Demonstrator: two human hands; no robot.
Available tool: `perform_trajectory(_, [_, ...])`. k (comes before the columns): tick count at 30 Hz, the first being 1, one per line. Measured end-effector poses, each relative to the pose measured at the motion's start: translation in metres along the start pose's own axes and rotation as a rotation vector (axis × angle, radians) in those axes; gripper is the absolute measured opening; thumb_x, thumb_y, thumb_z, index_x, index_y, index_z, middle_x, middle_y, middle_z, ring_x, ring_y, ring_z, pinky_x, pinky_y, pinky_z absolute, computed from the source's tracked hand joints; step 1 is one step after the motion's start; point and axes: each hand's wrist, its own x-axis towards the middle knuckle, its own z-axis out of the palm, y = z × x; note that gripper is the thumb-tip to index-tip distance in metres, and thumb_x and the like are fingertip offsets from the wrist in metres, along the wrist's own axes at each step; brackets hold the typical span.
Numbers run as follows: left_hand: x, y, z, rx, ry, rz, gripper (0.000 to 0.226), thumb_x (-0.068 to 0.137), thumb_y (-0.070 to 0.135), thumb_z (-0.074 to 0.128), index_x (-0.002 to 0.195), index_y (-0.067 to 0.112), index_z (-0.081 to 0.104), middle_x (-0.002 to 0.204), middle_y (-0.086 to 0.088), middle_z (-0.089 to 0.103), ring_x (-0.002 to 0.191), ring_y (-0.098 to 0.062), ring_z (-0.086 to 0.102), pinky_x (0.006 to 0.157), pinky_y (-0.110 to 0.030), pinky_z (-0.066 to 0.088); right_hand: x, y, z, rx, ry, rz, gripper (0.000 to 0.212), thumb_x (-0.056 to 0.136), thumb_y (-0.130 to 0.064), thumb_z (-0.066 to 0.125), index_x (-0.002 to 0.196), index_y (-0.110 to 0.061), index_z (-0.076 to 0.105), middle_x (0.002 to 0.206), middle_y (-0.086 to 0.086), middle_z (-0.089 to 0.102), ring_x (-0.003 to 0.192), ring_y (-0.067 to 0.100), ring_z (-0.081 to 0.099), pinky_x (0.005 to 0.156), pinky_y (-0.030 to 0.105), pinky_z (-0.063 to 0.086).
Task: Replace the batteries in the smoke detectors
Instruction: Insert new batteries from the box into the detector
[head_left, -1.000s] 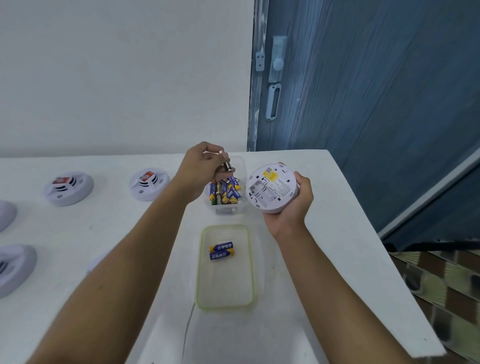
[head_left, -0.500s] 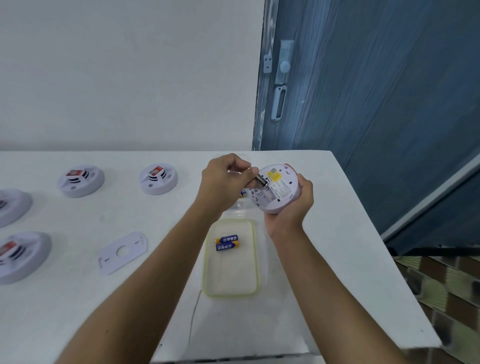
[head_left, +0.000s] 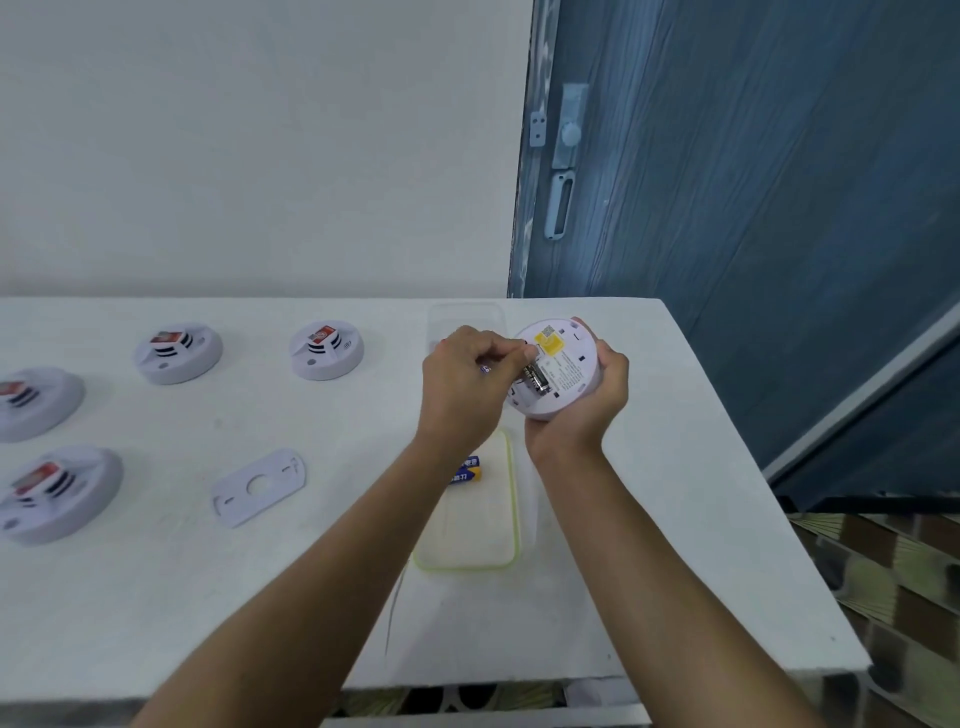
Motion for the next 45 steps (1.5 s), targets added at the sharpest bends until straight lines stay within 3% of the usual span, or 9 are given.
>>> perform_trajectory(3, [-0.004,0.001,0.002,0.0,0.014,0.012,0.005,0.085,0.033,0.073,0.081,0.033,0.075,0.073,0.015,0.061,0.078,-0.001,0.058,0.08,-0.028,0.046,-0.006,-0.006,0.005,0.008,-0.007,0.014,0.029,0.096,-0.03,0.041,0.105,-0.016,0.066,0.079,0.004,0.068,0.069,0.021,0.067,0.064,0.029,0.053])
perform_trajectory(8, [-0.011,0.002,0.009,0.022,0.055,0.048,0.012,0.088,0.028,0.07,0.092,0.019,0.078,0.076,0.013,0.057,0.077,0.002,0.056,0.069,-0.008,0.038,-0.013,-0.008,0.009,0.042,-0.013,0.021,0.029,0.097,-0.029,0.041,0.108,-0.013,0.063,0.077,0.005,0.068,0.065,0.021,0.068,0.057,0.028,0.055])
perform_trajectory(20, [-0.024,-0.009,0.017,0.197,0.118,0.235,0.033,0.096,0.027,0.053,0.082,0.006,0.073,0.075,-0.002,0.055,0.076,-0.017,0.052,0.068,-0.027,0.039,-0.01,0.0,0.003,-0.034,-0.011,0.006,0.03,0.093,-0.034,0.045,0.107,-0.016,0.066,0.09,0.006,0.065,0.08,0.023,0.065,0.068,0.028,0.053])
perform_trajectory(24, [-0.027,-0.018,0.017,0.261,0.023,0.311,0.039,0.1,0.026,0.04,0.106,0.006,0.073,0.083,-0.001,0.056,0.084,-0.021,0.052,0.075,-0.028,0.038,-0.005,-0.005,0.001,-0.069,-0.018,0.013,0.028,0.095,-0.032,0.043,0.104,-0.016,0.065,0.084,0.004,0.066,0.074,0.022,0.066,0.064,0.026,0.053])
perform_trajectory(29, [-0.009,-0.018,-0.007,-0.038,-0.325,-0.012,0.042,0.087,0.044,0.044,0.087,0.019,0.077,0.098,0.009,0.072,0.103,-0.003,0.06,0.094,-0.026,0.045,0.01,-0.011,-0.001,-0.172,0.021,0.012,0.024,0.088,-0.032,0.049,0.099,-0.019,0.066,0.089,0.002,0.065,0.082,0.023,0.062,0.068,0.029,0.049])
perform_trajectory(33, [0.024,-0.03,-0.015,-0.253,-0.136,-0.229,0.041,0.099,0.03,0.046,0.08,0.015,0.079,0.085,-0.003,0.077,0.084,-0.018,0.068,0.084,-0.034,0.053,0.019,-0.016,0.001,-0.211,0.059,0.03,0.021,0.093,-0.029,0.05,0.091,-0.02,0.069,0.085,0.002,0.065,0.083,0.024,0.06,0.069,0.028,0.047])
perform_trajectory(38, [0.07,-0.043,-0.019,0.175,-0.003,-0.276,0.02,0.085,0.02,0.053,0.08,0.015,0.072,0.078,-0.002,0.072,0.074,-0.02,0.064,0.066,-0.026,0.049,0.027,-0.014,-0.002,-0.256,0.091,0.046,0.017,0.085,-0.034,0.058,0.09,-0.022,0.07,0.088,0.002,0.065,0.085,0.023,0.062,0.071,0.029,0.049])
perform_trajectory(41, [0.088,-0.046,-0.018,0.52,-0.175,-0.156,0.026,0.085,0.006,0.047,0.087,0.005,0.073,0.086,-0.006,0.072,0.081,-0.025,0.065,0.068,-0.027,0.051,0.032,-0.012,-0.005,-0.27,0.09,0.056,0.023,0.077,-0.037,0.06,0.091,-0.022,0.07,0.092,0.004,0.066,0.089,0.025,0.062,0.074,0.032,0.05])
perform_trajectory(45, [0.109,-0.055,-0.01,0.871,-0.397,-0.082,0.014,0.081,0.003,0.057,0.084,0.001,0.07,0.085,-0.012,0.07,0.068,-0.024,0.057,0.064,-0.032,0.052,0.038,-0.014,-0.004,-0.26,0.081,0.074,0.019,0.092,-0.031,0.054,0.092,-0.021,0.069,0.089,0.004,0.065,0.086,0.024,0.061,0.073,0.031,0.048])
